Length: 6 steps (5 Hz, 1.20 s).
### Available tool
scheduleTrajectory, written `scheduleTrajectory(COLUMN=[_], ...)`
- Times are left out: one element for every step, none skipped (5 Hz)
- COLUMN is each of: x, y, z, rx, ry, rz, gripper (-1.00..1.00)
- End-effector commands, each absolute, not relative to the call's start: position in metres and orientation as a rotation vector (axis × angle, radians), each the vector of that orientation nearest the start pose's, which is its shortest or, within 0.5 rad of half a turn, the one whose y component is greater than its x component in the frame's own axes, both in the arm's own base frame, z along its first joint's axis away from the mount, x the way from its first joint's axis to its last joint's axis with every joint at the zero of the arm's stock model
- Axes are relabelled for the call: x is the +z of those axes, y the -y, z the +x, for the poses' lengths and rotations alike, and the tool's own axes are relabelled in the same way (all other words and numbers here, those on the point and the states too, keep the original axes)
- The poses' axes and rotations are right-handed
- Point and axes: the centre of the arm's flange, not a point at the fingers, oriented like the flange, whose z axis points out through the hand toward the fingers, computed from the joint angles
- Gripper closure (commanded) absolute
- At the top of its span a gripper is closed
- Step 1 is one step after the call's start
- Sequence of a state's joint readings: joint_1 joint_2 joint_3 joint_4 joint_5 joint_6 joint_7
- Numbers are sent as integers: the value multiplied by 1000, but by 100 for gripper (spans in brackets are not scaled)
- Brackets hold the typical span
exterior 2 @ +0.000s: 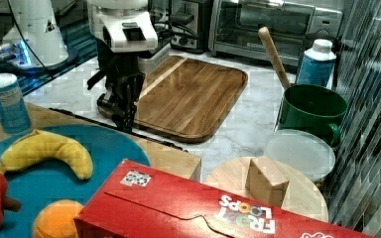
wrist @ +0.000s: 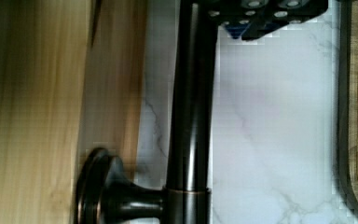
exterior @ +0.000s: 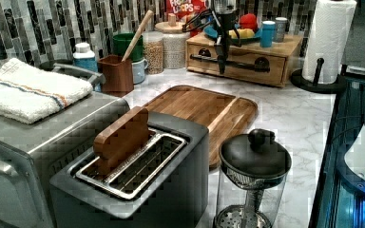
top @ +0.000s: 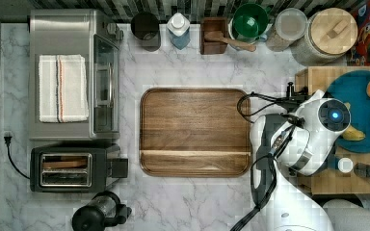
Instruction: Close the drawer.
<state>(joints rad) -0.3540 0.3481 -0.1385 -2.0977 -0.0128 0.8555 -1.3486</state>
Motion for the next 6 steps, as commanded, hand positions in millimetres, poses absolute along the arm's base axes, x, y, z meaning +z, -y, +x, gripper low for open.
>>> scheduleTrajectory(x=[327, 327, 327, 327, 327, 327], y=[389, 389, 389, 389, 389, 389], z=[505, 505, 505, 505, 505, 505], rx=[-193, -193, -193, -193, -193, -193], ry=[-125, -125, -125, -126, -126, -126], rz=[-3344, -3344, -3345, -3344, -3344, -3345], gripper=[100, 100, 100, 100, 100, 100])
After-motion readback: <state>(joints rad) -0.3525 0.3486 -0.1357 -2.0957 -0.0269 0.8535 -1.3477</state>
